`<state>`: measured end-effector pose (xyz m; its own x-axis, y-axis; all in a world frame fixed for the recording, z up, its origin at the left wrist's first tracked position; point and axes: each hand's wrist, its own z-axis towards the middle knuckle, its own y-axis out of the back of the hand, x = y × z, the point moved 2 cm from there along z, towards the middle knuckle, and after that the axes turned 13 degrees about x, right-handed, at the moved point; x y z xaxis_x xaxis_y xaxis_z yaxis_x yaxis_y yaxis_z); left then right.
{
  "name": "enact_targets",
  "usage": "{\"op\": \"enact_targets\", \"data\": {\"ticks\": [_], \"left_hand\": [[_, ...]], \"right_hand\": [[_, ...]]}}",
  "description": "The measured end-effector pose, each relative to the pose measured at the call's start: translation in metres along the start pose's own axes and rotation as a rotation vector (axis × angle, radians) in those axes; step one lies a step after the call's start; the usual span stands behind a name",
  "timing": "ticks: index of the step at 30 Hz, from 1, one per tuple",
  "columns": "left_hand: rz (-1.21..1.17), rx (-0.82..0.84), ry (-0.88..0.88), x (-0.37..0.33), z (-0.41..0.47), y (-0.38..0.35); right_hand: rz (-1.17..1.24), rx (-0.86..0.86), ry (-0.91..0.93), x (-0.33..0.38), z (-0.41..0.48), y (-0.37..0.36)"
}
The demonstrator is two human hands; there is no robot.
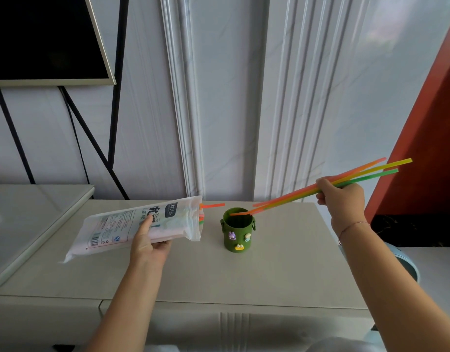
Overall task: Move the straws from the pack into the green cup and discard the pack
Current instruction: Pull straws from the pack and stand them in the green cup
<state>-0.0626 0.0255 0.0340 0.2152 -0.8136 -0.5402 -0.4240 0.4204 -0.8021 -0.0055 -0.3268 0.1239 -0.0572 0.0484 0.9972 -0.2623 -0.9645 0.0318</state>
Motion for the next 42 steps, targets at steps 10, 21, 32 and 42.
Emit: {"op": "enact_targets", "data": {"ticks": [10, 21, 32, 42], "left_hand": [[-0.009, -0.013, -0.019, -0.003, 0.0, 0.0], [0.002, 0.012, -0.014, -0.001, 0.007, 0.009], [0.025, 0.01, 0.032, 0.018, 0.016, 0.015], [0.011, 0.011, 0.048, 0.028, 0.027, 0.013]], "right_hand": [[-0.092, 0.072, 0.044, 0.008, -0.005, -0.026], [-0.281, 0.159, 0.088, 0.003, 0.0, -0.066], [-0.399, 0.319, 0.0, -0.045, 0.018, -0.1], [-0.411, 0.518, -0.057, -0.087, 0.021, -0.112]]}}
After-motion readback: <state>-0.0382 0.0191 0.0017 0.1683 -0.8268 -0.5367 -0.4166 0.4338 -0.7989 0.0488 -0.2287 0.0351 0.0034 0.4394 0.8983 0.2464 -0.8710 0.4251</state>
